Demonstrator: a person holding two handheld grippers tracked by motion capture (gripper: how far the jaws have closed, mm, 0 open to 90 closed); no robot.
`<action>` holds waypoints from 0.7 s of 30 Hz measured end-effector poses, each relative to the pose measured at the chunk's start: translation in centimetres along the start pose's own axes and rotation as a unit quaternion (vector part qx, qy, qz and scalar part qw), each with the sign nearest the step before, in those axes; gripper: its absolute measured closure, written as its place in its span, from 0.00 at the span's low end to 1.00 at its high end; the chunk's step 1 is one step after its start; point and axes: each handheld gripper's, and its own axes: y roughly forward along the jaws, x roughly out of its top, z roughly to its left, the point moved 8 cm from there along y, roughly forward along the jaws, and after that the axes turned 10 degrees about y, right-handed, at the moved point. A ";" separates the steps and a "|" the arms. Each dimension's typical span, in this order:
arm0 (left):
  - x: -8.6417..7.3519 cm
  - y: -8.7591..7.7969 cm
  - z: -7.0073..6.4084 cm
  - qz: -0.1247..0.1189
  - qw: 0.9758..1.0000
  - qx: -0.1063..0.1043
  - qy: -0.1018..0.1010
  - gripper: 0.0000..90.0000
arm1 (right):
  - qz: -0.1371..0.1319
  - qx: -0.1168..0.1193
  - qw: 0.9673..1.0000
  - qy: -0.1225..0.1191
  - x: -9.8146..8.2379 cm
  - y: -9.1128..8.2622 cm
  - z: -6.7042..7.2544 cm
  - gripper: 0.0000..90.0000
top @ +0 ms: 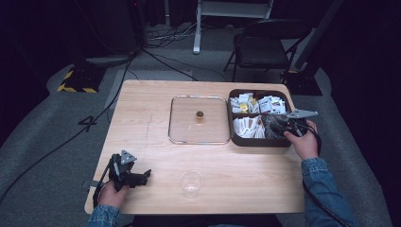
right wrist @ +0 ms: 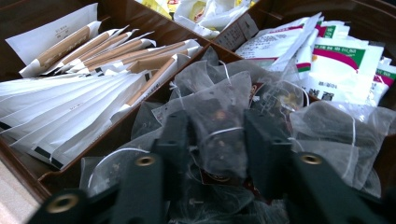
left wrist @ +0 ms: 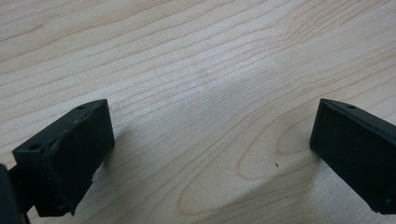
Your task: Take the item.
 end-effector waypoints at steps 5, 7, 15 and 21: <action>0.0 0.0 0.0 0.000 1.000 0.000 0.000 0.00 | -0.001 -0.006 1.000 0.003 0.0 -0.4 -0.1 0.85; 0.0 0.0 0.0 0.000 1.000 0.000 -0.001 0.00 | -0.001 -0.009 1.000 0.007 0.0 -0.5 -0.1 0.86; 0.0 0.0 0.0 0.000 1.000 0.000 0.000 0.00 | -0.023 0.001 0.999 0.024 0.8 -1.5 0.4 0.87; 0.0 0.0 0.0 0.000 1.000 0.000 -0.001 0.00 | -0.047 0.017 0.998 0.035 1.8 -2.8 1.0 0.87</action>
